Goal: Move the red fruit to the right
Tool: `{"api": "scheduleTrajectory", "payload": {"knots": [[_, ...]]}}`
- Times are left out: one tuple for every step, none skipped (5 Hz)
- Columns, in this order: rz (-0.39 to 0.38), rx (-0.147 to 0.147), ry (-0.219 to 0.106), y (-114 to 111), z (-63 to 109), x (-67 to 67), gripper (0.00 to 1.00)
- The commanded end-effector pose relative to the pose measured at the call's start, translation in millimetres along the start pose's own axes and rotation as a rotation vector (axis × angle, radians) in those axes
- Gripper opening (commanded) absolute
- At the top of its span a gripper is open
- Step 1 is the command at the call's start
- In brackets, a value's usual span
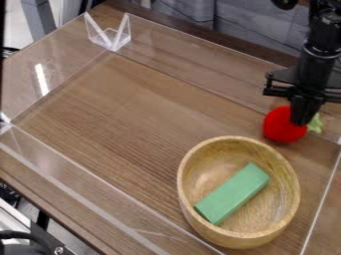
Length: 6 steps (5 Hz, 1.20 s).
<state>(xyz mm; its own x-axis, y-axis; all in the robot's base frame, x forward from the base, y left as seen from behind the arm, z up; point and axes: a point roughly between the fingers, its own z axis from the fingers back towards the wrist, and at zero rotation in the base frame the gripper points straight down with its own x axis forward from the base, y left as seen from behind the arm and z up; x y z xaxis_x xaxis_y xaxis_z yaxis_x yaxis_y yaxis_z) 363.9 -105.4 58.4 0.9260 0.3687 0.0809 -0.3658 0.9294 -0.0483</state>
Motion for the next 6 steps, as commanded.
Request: {"api": "scheduleTrajectory", "payload": {"knots": [[-0.030,-0.044,-0.063,-9.9,15.1,12.7,0.00],[-0.068,-0.048,-0.061,-14.3,6.2,9.2,1.00],[-0.094,-0.049,-0.057,-17.8,8.6,5.2,1.00],[-0.102,-0.050,-0.060,-16.6,12.6,5.0,0.00],[-0.112,-0.052,-0.063,-15.5,17.0,6.4,0.00],[-0.079,-0.047,-0.064,-13.8,9.1,8.6,1.00]]}}
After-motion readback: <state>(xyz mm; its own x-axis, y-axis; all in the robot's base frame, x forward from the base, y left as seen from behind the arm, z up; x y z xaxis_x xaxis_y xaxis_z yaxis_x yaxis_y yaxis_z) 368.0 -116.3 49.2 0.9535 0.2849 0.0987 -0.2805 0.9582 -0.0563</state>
